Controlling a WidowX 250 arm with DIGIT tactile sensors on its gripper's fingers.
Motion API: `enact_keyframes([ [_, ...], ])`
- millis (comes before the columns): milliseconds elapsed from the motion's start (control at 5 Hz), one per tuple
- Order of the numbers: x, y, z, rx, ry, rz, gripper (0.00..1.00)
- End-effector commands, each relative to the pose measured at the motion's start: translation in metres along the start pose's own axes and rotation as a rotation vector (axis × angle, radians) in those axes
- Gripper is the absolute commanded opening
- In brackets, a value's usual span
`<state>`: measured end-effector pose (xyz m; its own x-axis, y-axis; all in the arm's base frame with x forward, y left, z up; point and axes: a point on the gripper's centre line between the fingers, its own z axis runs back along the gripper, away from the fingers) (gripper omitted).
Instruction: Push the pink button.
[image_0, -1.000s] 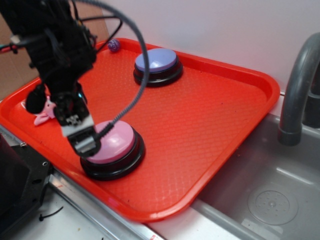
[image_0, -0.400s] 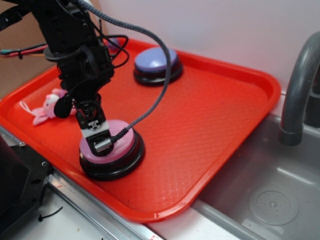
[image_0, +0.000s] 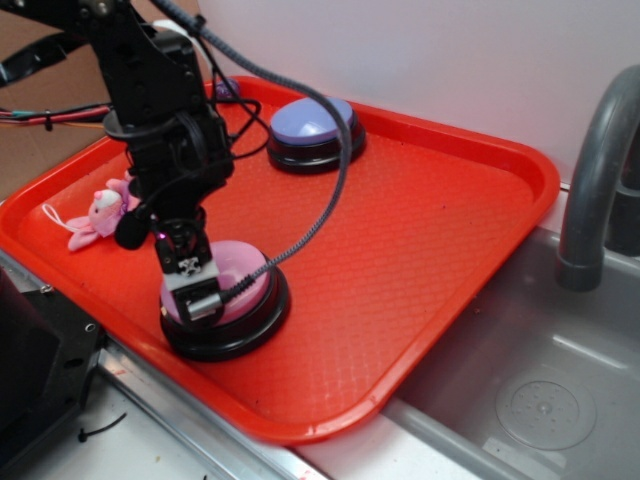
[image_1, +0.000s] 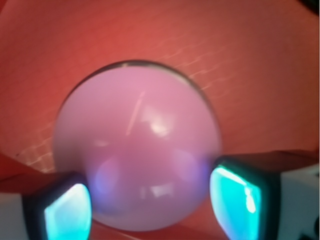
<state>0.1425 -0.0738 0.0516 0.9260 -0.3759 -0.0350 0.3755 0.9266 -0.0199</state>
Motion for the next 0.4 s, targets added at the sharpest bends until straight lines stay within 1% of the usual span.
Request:
enact_keyframes([
  [0,0.0245,-0.0095,0.0271,0.041,-0.027,-0.027,1.00],
  [200,0.0262,-0.0073,0.0365,0.046,-0.053,-0.021,1.00],
])
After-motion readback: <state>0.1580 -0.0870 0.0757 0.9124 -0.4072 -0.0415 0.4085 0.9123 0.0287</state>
